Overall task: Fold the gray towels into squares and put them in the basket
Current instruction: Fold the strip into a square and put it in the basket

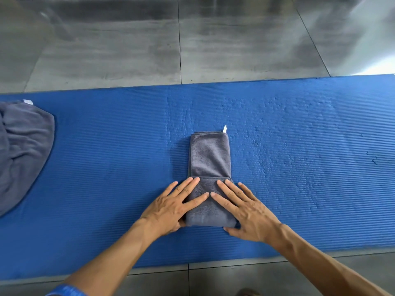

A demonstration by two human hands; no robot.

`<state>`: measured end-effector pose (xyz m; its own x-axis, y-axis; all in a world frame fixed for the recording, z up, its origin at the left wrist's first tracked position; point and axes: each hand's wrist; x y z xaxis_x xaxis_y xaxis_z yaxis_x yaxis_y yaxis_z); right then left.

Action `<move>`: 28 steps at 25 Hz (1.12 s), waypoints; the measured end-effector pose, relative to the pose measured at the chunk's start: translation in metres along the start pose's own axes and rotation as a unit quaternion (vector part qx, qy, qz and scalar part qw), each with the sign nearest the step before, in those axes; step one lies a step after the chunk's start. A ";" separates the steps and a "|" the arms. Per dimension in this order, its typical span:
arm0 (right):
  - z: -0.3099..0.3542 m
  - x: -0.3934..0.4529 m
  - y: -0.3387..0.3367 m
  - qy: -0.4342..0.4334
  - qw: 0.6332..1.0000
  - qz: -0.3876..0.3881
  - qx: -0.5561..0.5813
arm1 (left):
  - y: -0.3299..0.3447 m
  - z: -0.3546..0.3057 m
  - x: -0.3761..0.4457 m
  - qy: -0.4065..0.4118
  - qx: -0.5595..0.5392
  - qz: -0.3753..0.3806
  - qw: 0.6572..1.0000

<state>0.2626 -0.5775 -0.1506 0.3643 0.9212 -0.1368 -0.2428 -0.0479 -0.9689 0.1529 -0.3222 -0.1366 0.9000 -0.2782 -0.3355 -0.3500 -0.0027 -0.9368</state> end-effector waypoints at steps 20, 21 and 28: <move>0.055 -0.029 -0.041 0.238 0.755 -0.156 0.591 | -0.041 -0.018 -0.028 -0.138 -0.618 0.056 0.772; 0.057 -0.019 -0.042 0.262 0.742 -0.170 0.594 | -0.038 -0.018 -0.023 -0.169 -0.627 0.033 0.760; 0.044 0.041 -0.035 0.397 0.764 -0.153 0.485 | -0.044 -0.030 0.004 -0.326 -0.624 -0.050 0.708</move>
<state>0.2465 -0.5211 -0.1134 0.8747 0.2888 -0.3892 -0.4486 0.7862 -0.4249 0.1646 -0.3520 -0.0935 0.7227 0.2856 -0.6295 0.1338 -0.9512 -0.2780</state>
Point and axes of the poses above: each hand's wrist, its own x-axis towards the middle knuckle, its own y-axis out of the palm, z = x × y, and after that the axes turned 1 degree about -x, right-handed
